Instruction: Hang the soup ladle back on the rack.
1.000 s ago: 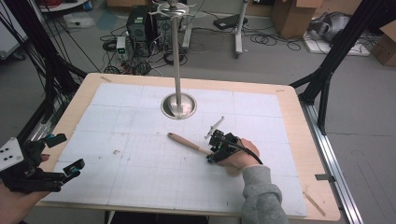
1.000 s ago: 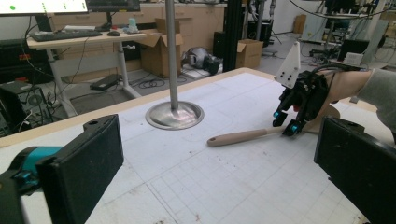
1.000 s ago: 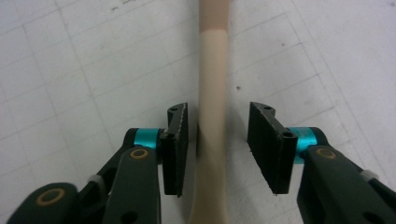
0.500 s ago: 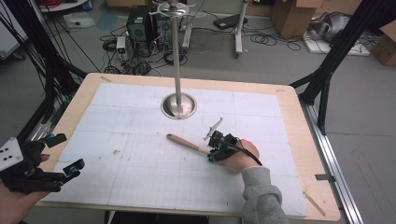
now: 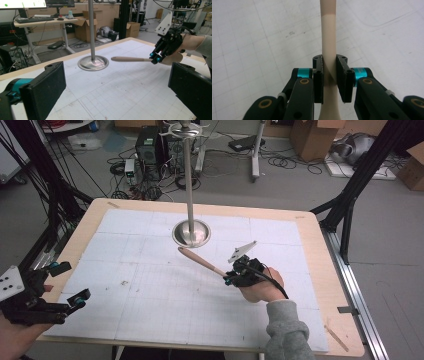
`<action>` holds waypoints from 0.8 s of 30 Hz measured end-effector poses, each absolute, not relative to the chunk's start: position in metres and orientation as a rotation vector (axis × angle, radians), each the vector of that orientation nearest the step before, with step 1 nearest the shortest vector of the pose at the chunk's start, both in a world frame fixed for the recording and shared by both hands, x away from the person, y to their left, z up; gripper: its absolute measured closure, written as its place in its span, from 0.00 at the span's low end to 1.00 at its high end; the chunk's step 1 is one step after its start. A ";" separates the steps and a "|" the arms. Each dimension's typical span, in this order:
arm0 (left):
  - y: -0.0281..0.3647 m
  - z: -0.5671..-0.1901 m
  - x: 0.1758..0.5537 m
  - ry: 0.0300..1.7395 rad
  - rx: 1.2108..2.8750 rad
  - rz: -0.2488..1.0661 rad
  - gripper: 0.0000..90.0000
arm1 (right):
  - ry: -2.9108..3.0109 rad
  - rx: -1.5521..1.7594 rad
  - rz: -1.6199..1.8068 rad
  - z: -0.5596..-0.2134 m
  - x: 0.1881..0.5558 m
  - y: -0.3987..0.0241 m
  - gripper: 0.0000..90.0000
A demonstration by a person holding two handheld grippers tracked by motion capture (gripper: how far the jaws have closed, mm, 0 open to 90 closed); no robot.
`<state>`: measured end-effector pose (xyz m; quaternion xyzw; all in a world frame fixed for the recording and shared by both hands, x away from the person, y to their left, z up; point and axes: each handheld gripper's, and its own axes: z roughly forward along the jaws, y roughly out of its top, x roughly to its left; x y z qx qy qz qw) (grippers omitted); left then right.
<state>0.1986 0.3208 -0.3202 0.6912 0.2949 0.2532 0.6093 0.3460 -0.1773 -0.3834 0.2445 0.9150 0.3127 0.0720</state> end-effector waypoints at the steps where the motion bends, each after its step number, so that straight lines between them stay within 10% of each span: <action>1: 0.321 -0.320 0.199 0.681 1.597 0.585 0.02 | 2.735 0.743 0.964 -0.382 0.346 -0.180 0.86; 24: 0.320 -0.321 0.200 0.686 1.597 0.578 0.02 | 2.517 0.788 1.311 -0.335 0.343 -0.232 0.86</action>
